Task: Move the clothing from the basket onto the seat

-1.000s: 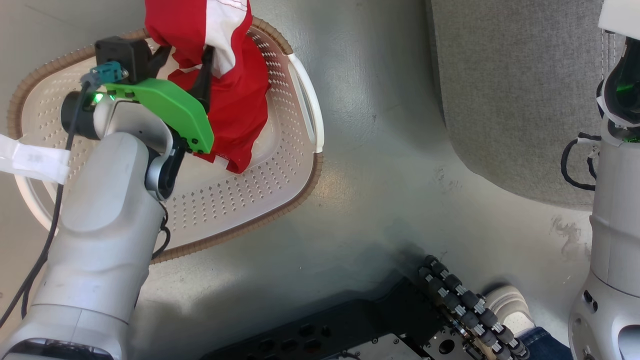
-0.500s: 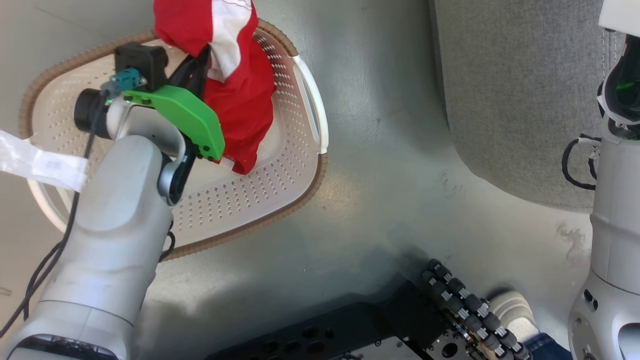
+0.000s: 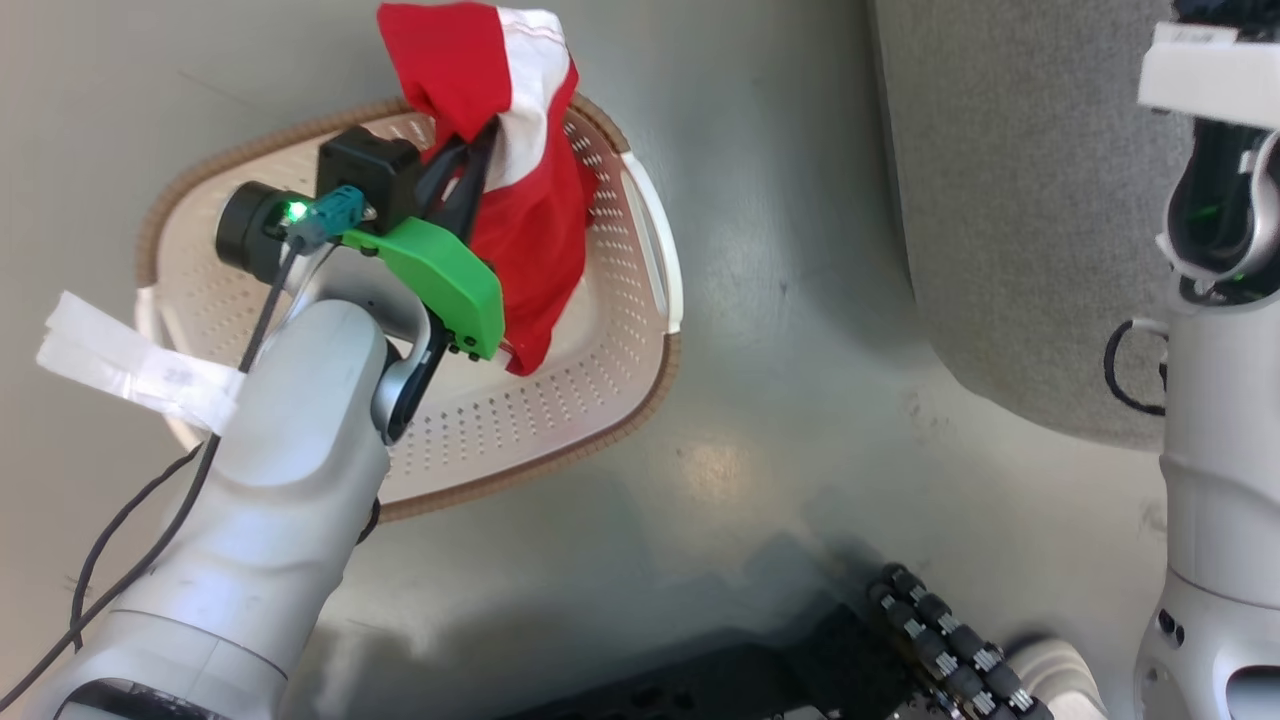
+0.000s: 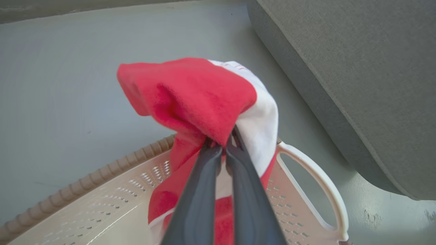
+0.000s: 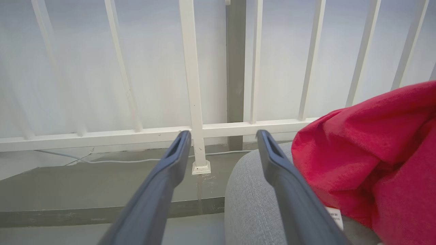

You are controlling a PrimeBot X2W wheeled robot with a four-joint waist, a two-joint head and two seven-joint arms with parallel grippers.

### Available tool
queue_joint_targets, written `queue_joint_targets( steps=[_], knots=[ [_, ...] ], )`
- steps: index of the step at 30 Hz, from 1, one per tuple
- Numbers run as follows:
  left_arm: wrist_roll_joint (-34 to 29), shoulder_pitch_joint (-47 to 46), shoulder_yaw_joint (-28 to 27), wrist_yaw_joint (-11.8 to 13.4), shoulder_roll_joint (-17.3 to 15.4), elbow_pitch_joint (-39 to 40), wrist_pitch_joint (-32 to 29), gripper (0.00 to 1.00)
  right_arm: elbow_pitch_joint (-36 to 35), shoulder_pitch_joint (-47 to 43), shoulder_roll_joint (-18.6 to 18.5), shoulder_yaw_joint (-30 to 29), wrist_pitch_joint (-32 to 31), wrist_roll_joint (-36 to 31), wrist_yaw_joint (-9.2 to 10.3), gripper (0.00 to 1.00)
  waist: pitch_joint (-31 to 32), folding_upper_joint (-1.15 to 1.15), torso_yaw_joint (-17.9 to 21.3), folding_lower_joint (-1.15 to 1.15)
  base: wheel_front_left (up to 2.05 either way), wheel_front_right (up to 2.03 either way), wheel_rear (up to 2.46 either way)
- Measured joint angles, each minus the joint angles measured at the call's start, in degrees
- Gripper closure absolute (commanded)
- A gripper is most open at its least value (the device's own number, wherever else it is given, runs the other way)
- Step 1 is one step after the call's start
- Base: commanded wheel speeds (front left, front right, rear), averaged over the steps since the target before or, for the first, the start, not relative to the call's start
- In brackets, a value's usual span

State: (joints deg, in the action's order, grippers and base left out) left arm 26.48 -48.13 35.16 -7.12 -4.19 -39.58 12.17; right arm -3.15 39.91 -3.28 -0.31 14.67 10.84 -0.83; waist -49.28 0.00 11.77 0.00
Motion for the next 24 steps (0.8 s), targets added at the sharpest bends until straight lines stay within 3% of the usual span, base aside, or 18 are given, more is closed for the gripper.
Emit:
queue_joint_targets(
  steps=[24],
  knots=[
    [1.08, -2.48, 7.34, -0.01, -2.25, 8.81, 1.59, 1.00, 9.32, -9.40, 0.02, 0.75, 0.00, -1.18, -2.18, 0.00, 17.01, 0.00, -5.85, 0.00, 0.00, 0.00, 0.00]
  ],
)
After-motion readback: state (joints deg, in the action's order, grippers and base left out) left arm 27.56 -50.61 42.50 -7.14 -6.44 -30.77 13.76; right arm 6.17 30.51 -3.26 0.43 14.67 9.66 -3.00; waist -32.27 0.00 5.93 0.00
